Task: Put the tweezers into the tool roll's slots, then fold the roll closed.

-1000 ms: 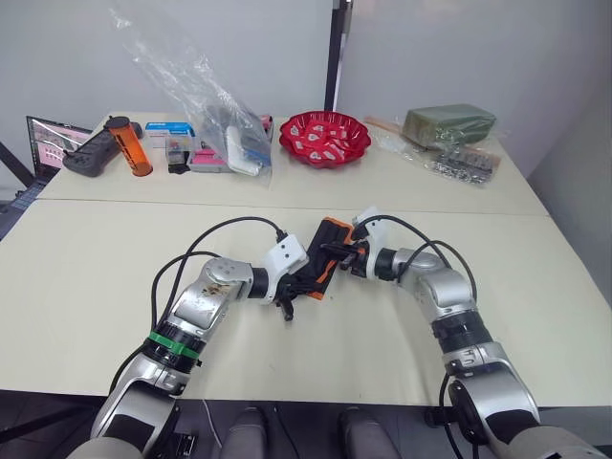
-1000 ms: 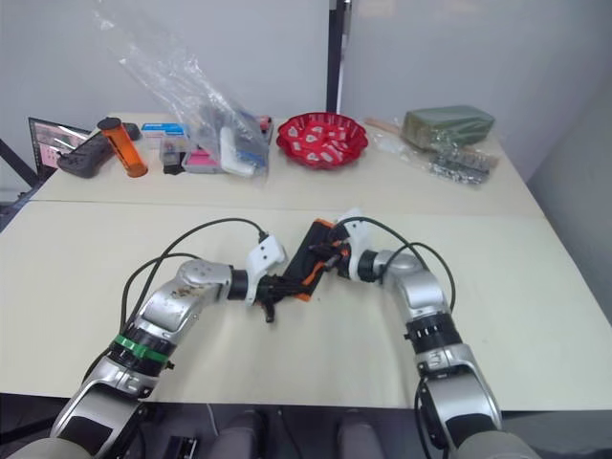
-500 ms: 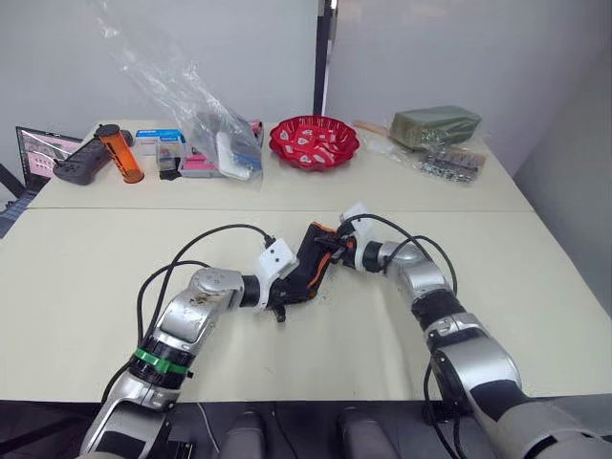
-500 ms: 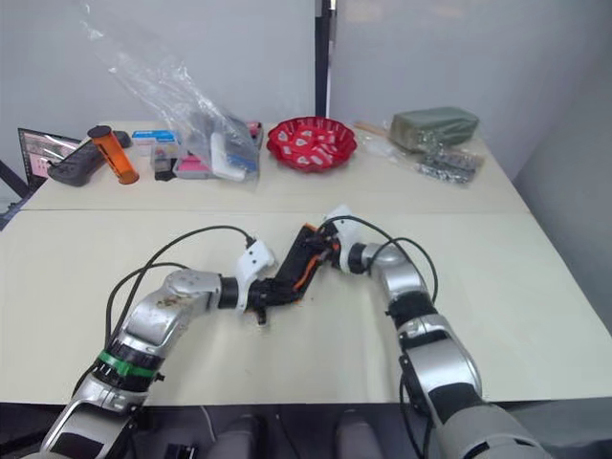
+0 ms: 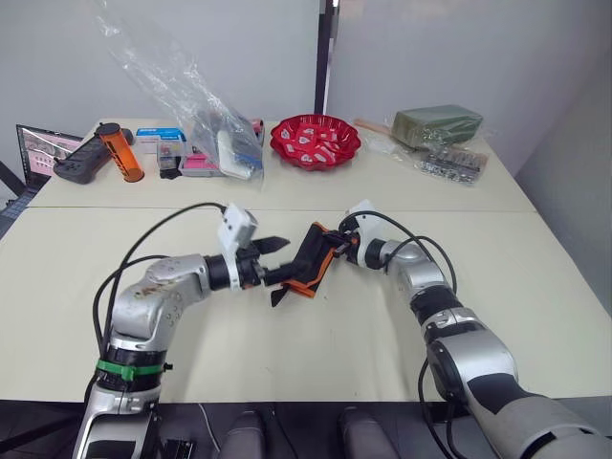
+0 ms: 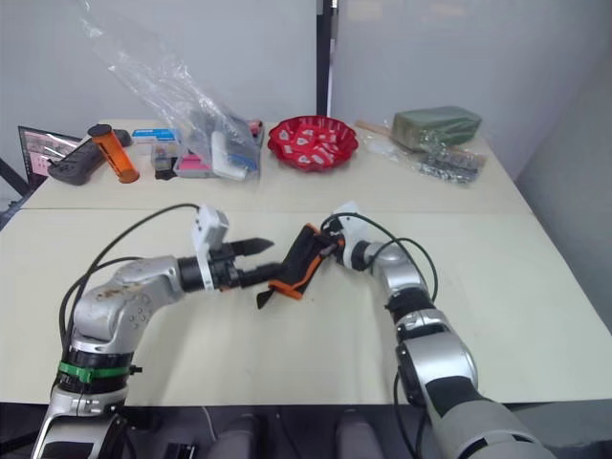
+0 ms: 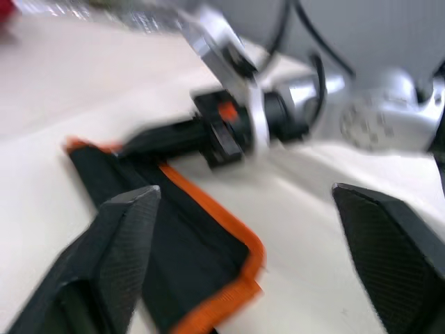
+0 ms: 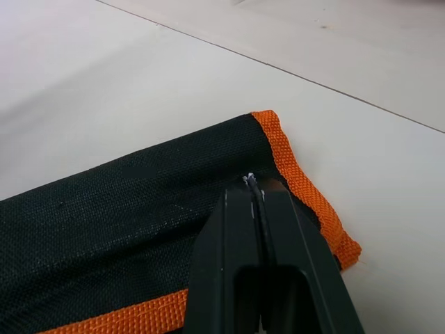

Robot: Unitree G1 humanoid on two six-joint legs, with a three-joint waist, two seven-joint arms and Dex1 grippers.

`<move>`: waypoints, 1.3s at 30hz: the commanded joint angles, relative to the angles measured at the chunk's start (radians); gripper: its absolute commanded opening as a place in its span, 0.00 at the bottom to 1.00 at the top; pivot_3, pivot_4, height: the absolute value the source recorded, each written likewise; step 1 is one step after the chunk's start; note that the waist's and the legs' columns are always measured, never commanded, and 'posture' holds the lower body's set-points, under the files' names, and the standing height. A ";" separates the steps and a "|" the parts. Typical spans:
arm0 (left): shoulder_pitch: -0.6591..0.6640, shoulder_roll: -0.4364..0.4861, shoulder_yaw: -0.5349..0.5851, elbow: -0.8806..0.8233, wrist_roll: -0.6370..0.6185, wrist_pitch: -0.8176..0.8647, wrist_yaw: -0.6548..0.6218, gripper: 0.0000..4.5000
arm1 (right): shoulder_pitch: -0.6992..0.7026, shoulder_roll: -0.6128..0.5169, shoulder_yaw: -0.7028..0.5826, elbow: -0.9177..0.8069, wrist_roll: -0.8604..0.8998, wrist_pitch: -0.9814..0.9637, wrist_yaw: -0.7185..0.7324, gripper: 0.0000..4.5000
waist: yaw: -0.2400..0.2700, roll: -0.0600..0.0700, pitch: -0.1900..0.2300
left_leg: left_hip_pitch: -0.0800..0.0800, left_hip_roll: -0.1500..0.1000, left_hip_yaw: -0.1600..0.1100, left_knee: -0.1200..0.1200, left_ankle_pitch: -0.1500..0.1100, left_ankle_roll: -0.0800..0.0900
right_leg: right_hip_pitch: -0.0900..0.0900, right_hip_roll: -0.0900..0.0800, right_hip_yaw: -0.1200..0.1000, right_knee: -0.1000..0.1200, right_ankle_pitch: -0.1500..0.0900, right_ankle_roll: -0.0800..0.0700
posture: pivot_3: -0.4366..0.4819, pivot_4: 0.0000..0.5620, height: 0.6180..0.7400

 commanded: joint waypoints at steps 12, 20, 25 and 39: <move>-0.165 -0.155 -0.263 0.516 0.255 -0.329 -0.046 0.00 | 0.115 0.012 0.003 -0.087 -0.024 0.076 0.031 0.00 | -0.001 0.000 0.000 | -0.003 0.000 0.000 -0.004 0.000 0.000 | -0.004 0.000 0.000 -0.002 0.000 0.000 | 0.48 0.27 1.00; -0.015 -0.149 -0.285 0.470 0.221 -0.238 -0.095 0.00 | 0.126 0.001 -0.015 -0.111 -0.020 0.090 0.051 0.00 | -0.006 0.003 -0.002 | -0.002 0.000 0.000 -0.006 0.000 0.000 | -0.005 0.000 0.000 0.000 -0.001 0.000 | 0.48 0.27 1.00; 0.083 -0.104 -0.285 0.274 0.161 -0.108 -0.104 0.00 | 0.134 0.003 -0.027 -0.122 -0.007 0.069 0.090 0.00 | -0.020 0.006 -0.004 | 0.001 0.000 0.000 -0.008 0.000 0.000 | -0.002 0.000 0.000 0.000 -0.002 -0.001 | 0.48 0.27 1.00; 0.088 -0.091 -0.228 0.252 0.154 -0.088 -0.036 0.00 | 0.247 0.032 0.014 -0.444 0.118 0.191 0.280 0.00 | -0.020 0.007 -0.003 | -0.003 0.000 -0.001 -0.008 0.000 0.000 | -0.008 0.001 0.001 0.001 -0.002 -0.001 | 0.48 0.27 1.00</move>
